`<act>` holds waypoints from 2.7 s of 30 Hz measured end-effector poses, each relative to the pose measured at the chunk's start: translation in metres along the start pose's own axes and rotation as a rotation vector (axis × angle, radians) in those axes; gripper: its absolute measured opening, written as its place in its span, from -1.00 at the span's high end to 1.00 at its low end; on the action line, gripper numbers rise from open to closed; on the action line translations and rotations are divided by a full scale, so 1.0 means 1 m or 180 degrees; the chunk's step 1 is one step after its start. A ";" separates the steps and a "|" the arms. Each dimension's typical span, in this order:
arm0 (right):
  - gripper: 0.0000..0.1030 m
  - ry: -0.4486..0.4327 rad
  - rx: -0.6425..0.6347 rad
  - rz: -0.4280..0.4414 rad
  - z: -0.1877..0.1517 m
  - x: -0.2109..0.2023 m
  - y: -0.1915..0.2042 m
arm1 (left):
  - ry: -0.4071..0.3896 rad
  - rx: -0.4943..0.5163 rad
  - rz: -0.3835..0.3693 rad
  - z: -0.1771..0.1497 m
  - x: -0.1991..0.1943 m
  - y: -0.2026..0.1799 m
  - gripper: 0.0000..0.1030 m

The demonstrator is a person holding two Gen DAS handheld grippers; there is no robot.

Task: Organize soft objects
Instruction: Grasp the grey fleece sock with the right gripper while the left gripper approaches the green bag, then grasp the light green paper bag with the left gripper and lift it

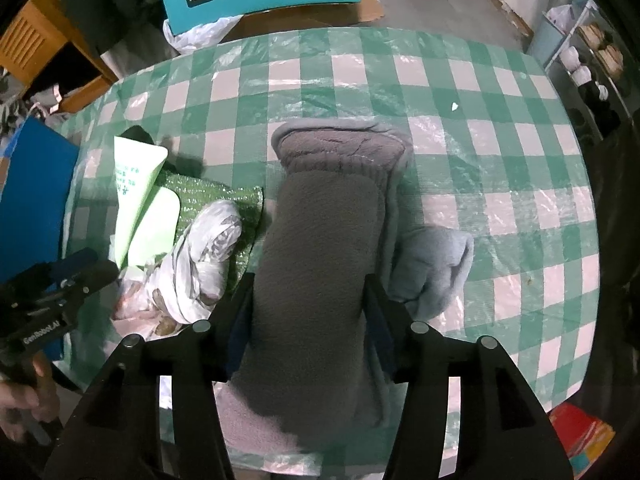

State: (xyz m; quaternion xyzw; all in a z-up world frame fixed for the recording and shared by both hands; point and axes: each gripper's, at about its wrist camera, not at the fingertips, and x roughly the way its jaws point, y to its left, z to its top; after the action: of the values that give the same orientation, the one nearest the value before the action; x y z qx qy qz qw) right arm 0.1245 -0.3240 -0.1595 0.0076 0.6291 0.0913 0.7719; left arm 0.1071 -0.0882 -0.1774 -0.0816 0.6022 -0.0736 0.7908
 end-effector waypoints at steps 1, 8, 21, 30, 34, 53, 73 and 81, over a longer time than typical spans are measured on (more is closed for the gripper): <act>-0.03 0.0003 0.0012 0.0008 0.000 0.000 0.000 | -0.0001 0.0006 0.0009 0.001 0.001 -0.001 -0.05; -0.04 0.0031 0.0017 0.0035 0.000 0.001 0.000 | -0.0014 -0.0010 0.0043 0.006 0.005 -0.007 -0.05; -0.18 0.0024 0.0093 0.0085 -0.003 -0.002 -0.006 | -0.0002 0.0231 0.0265 0.004 0.013 -0.023 0.44; -0.23 0.0037 0.0112 0.0086 -0.003 -0.004 -0.007 | 0.0015 0.0003 0.0011 -0.003 0.004 -0.010 0.67; -0.23 0.0018 0.0104 0.0092 -0.003 -0.007 -0.007 | 0.0028 -0.0137 -0.0099 -0.010 -0.005 -0.001 0.67; -0.23 0.0037 0.0014 0.0067 -0.008 -0.009 0.005 | -0.0030 -0.0184 0.0099 -0.039 -0.022 0.012 -0.07; -0.40 0.0049 0.0059 0.0043 -0.006 -0.002 -0.002 | 0.0067 0.0498 0.0297 -0.004 0.014 -0.034 -0.51; -0.41 0.0064 0.0069 0.0044 -0.001 0.006 -0.001 | -0.0006 0.0361 0.0158 0.005 0.015 -0.029 -0.40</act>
State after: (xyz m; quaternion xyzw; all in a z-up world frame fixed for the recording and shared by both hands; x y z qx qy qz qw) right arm 0.1247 -0.3243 -0.1652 0.0194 0.6377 0.0899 0.7648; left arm 0.1154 -0.1193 -0.1836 -0.0219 0.5981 -0.0879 0.7963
